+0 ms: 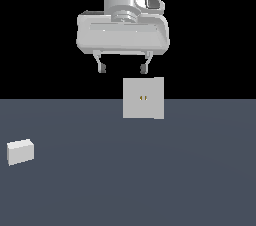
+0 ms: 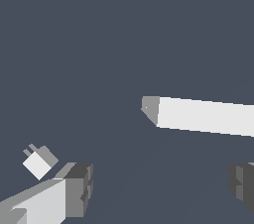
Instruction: Plug the charger into the wall socket.
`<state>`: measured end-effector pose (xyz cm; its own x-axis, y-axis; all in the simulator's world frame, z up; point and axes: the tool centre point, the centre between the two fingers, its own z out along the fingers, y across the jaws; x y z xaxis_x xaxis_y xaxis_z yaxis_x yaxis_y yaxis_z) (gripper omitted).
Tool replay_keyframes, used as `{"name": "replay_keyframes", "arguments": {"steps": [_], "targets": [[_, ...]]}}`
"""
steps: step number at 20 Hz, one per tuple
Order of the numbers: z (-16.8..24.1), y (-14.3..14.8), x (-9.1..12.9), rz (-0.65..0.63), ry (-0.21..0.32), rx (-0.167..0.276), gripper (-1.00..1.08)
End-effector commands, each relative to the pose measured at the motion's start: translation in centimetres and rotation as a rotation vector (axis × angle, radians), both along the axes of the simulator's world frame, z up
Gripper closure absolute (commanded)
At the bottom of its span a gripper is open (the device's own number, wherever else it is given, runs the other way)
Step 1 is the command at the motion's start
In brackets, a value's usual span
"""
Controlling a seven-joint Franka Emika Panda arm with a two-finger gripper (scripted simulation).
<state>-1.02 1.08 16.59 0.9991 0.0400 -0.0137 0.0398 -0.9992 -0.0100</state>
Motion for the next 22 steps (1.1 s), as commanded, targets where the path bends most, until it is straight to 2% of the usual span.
{"name": "replay_keyframes", "arguments": {"steps": [1,6,11,17,22], "targets": [[0.0,0.0,0.0,0.0,0.0,0.0,-0.92],[-0.3,0.6,-0.1,0.025,-0.006,0.002,-0.92],[-1.3,2.4,-0.3,0.099,-0.025,0.01,-0.92],[-3.3,6.0,-1.2,0.251,-0.064,0.025,-0.92],[-5.5,10.0,-2.8,0.423,-0.107,0.043,-0.92]]}}
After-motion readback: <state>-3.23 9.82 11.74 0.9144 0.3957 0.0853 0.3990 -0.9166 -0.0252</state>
